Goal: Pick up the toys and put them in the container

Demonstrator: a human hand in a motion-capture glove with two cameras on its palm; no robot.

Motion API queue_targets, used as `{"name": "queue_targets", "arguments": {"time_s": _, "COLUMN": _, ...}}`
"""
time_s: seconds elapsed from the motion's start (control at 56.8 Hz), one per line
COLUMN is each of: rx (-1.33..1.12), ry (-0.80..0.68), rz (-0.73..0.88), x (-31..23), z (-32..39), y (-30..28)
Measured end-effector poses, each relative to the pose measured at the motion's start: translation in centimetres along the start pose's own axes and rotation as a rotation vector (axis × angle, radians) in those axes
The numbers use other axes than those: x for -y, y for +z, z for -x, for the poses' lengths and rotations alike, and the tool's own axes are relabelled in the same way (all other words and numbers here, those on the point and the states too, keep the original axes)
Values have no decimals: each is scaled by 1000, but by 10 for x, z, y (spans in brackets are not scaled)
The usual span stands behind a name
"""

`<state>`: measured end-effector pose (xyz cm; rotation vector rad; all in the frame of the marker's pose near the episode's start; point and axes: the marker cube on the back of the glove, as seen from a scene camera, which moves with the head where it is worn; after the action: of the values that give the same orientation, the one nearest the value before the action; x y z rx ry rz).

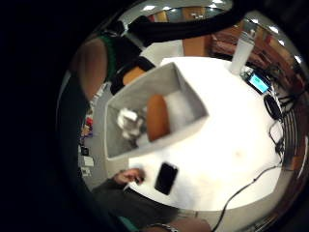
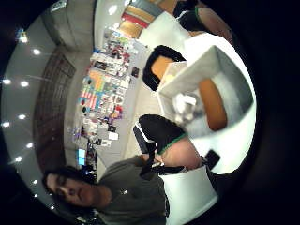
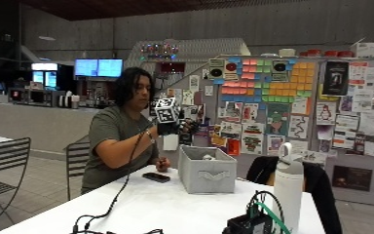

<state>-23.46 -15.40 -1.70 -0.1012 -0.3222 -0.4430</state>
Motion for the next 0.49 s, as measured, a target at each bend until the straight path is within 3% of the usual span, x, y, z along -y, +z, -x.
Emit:
{"name": "queue_targets", "arguments": {"time_s": 0.211, "rx": -181, "ry": 144, "rz": 120, "x": -82, "z": -65, "y": 11}}
{"name": "queue_targets", "arguments": {"time_s": 0.493, "rx": -200, "ry": 223, "rz": 97, "x": -149, "z": -108, "y": 16}}
